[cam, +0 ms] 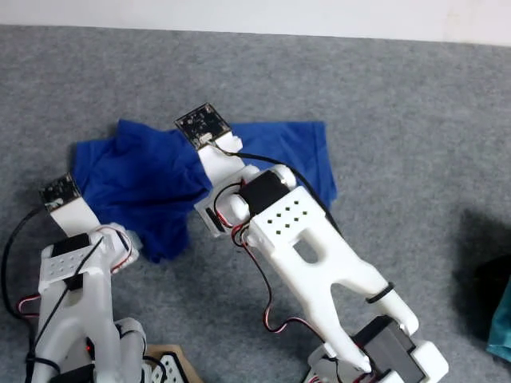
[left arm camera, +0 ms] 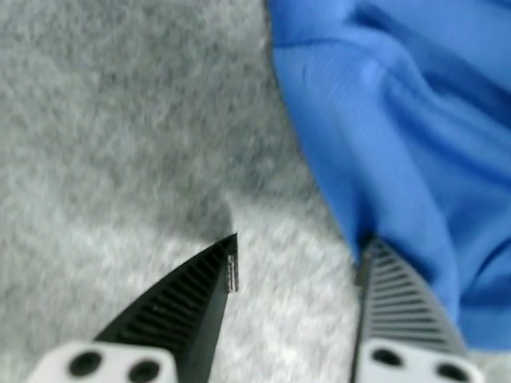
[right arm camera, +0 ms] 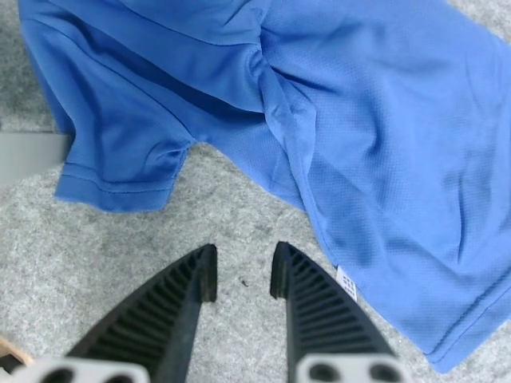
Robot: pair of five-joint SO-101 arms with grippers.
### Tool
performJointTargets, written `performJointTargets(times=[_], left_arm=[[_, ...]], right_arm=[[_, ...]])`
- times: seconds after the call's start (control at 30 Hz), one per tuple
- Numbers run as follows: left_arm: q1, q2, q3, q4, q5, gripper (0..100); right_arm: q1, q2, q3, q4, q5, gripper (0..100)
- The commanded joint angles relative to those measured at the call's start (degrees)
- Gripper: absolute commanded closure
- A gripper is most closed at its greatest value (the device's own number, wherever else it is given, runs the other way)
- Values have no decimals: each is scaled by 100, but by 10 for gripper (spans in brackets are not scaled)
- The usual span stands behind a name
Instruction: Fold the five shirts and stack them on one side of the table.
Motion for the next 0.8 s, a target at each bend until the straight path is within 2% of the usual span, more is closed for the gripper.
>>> performJointTargets(times=[0.0, 0.17, 0.63, 0.77], left_arm=[[145, -75, -22, -712, -18, 865], [681, -66, -22, -967, -18, 995], [664, -127, -75, -941, 18, 994], [356, -136, -286, -932, 18, 993]], right_arm=[[84, -233, -22, -119, -18, 872], [84, -233, -22, -110, -18, 872], [84, -233, -13, -110, -18, 872], [84, -233, -13, -110, -18, 872]])
